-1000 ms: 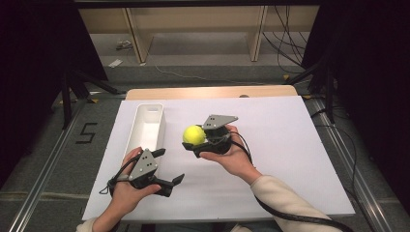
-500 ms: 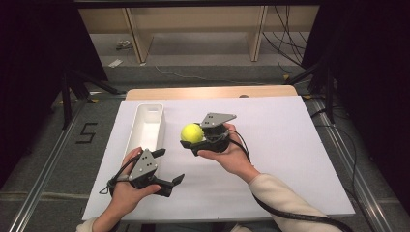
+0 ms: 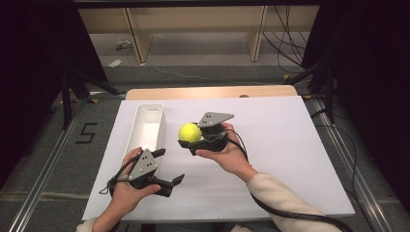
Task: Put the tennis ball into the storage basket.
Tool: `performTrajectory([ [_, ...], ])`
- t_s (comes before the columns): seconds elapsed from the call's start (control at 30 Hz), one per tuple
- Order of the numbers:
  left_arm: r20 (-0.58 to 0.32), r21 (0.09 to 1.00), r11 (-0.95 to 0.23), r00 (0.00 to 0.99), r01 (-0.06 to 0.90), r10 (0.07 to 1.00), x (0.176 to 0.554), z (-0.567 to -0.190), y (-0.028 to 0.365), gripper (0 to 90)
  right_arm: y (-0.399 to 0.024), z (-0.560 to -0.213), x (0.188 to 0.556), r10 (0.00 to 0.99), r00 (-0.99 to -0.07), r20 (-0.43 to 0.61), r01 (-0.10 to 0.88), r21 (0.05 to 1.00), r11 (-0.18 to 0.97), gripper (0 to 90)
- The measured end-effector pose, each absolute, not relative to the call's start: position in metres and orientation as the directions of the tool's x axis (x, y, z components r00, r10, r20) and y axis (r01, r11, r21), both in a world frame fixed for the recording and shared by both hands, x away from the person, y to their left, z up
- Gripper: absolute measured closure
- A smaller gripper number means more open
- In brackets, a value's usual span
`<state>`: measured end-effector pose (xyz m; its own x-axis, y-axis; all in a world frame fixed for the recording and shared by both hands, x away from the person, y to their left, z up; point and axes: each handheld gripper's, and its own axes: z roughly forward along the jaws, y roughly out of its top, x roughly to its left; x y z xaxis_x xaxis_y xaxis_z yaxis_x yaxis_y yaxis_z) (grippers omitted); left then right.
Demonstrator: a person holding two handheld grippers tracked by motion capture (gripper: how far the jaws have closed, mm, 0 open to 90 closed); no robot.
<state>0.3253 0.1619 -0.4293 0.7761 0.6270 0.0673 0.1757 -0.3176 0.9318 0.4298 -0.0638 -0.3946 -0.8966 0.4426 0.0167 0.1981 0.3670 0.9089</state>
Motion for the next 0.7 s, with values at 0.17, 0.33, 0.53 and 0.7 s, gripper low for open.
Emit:
performTrajectory([
  [0.17, 0.074, 0.932, -0.32, 0.774, 0.171, 0.629, 0.3257, -0.4291, 0.1622, 0.0, -0.0626, -0.3935, 0.4305, 0.442, -0.897, 0.016, 0.196, 0.91, 0.365, 26.3],
  [0.33, 0.075, 0.932, -0.319, 0.771, 0.171, 0.633, 0.3256, -0.4289, 0.1624, 0.0, -0.0611, -0.3934, 0.4307, 0.441, -0.898, 0.017, 0.196, 0.91, 0.365, 26.3],
  [0.53, 0.08, 0.932, -0.321, 0.769, 0.168, 0.635, 0.3258, -0.4289, 0.1626, 0.0, -0.0586, -0.3928, 0.4311, 0.438, -0.899, 0.018, 0.194, 0.912, 0.361, 26.3],
  [0.7, 0.076, 0.931, -0.321, 0.77, 0.172, 0.633, 0.3255, -0.4291, 0.1623, 0.0, -0.0564, -0.3926, 0.4313, 0.434, -0.901, 0.015, 0.19, 0.912, 0.363, 26.3],
])
